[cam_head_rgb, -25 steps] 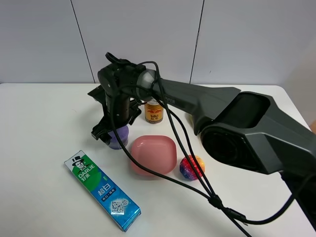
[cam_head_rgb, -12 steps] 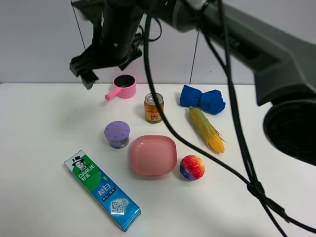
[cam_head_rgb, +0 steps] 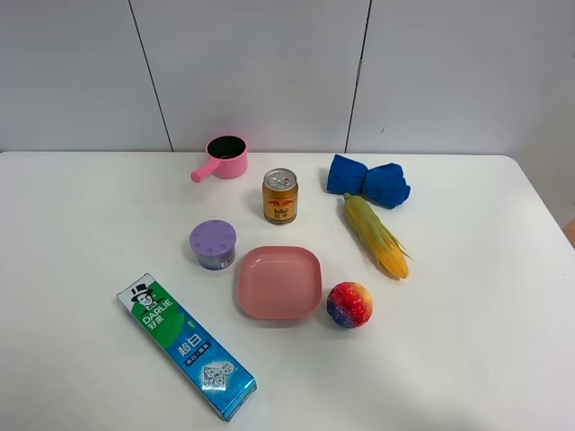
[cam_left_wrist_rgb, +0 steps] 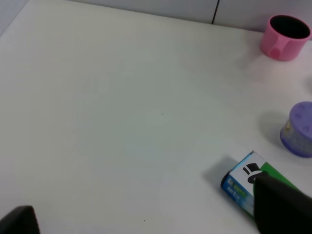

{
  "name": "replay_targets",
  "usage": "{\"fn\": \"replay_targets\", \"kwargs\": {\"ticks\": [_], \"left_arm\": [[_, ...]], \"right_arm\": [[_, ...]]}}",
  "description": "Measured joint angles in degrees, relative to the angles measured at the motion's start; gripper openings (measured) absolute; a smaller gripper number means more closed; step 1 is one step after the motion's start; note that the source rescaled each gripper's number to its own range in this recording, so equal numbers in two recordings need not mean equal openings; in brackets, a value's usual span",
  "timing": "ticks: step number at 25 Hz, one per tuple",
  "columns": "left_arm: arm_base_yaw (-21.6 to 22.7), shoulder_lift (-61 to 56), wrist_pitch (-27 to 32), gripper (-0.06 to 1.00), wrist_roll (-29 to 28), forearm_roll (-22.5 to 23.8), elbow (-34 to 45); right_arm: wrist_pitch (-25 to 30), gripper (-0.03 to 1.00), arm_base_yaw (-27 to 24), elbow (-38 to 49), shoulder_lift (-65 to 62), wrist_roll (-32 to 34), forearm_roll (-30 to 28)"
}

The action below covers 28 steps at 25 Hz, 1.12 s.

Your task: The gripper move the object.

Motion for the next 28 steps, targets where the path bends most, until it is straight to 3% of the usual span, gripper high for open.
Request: {"fn": "replay_targets", "kwargs": {"ticks": [5, 12, 18, 24, 28], "left_arm": [[0.0, 0.0, 0.0, 1.00, 0.0, 0.0, 0.0], [0.0, 0.0, 0.0, 1.00, 0.0, 0.0, 0.0], [0.0, 0.0, 0.0, 1.00, 0.0, 0.0, 0.0], [0.0, 0.0, 0.0, 1.00, 0.0, 0.0, 0.0], [0.0, 0.0, 0.0, 1.00, 0.0, 0.0, 0.0]], "right_arm": [[0.1, 1.00, -6.3, 2.4, -10.4, -1.4, -1.6], [0.1, 1.00, -6.8, 14.4, -28.0, -0.8, -5.6], [0.1, 0.89, -6.8, 30.9, -44.6, 0.4, -6.7], [0.2, 0.84, -6.8, 51.2, -60.5, -0.9, -6.9], [0.3, 0.84, -6.8, 61.6, -70.5, -1.1, -3.1]]}}
